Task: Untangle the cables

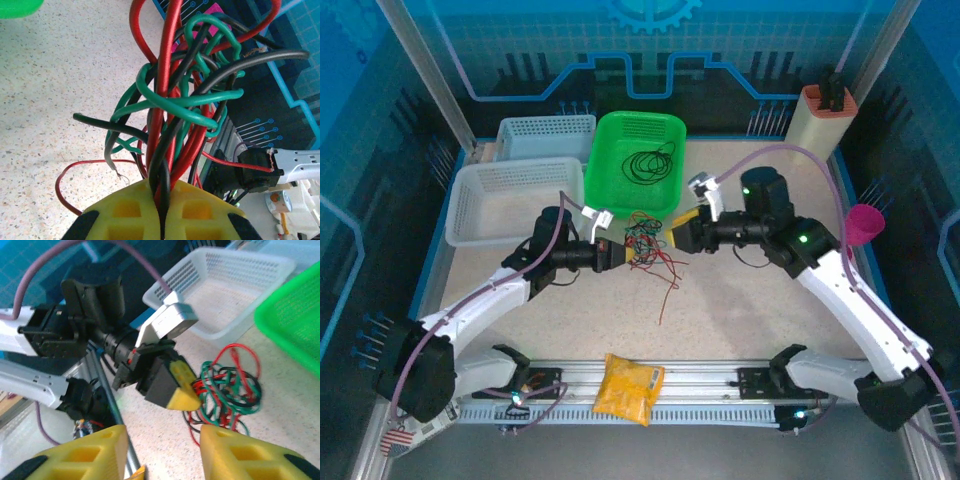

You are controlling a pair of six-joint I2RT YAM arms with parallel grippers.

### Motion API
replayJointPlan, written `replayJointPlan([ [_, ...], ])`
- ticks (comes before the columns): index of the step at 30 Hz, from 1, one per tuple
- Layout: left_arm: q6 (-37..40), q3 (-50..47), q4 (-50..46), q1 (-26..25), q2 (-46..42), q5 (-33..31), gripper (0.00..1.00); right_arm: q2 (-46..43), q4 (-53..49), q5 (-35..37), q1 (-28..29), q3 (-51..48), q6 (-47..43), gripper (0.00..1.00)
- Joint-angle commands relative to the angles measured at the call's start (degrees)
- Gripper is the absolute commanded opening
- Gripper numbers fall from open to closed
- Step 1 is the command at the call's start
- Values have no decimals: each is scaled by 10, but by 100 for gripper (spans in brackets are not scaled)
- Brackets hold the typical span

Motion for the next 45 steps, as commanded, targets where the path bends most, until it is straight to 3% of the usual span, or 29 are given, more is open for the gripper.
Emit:
replayJointPlan([
  [1,24,18,-34,1,5,-7,0,69,-57,24,44,29,-35,40],
  [8,24,21,-44,-2,7,-7,0,140,-47,84,91,67,29,35],
  [24,38,43,-61,-28,18,-1,0,233,-128,198,113,156,73,28],
  [45,17,42,-34,-34,-8,5,0,271,-145,220,123,154,51,24],
])
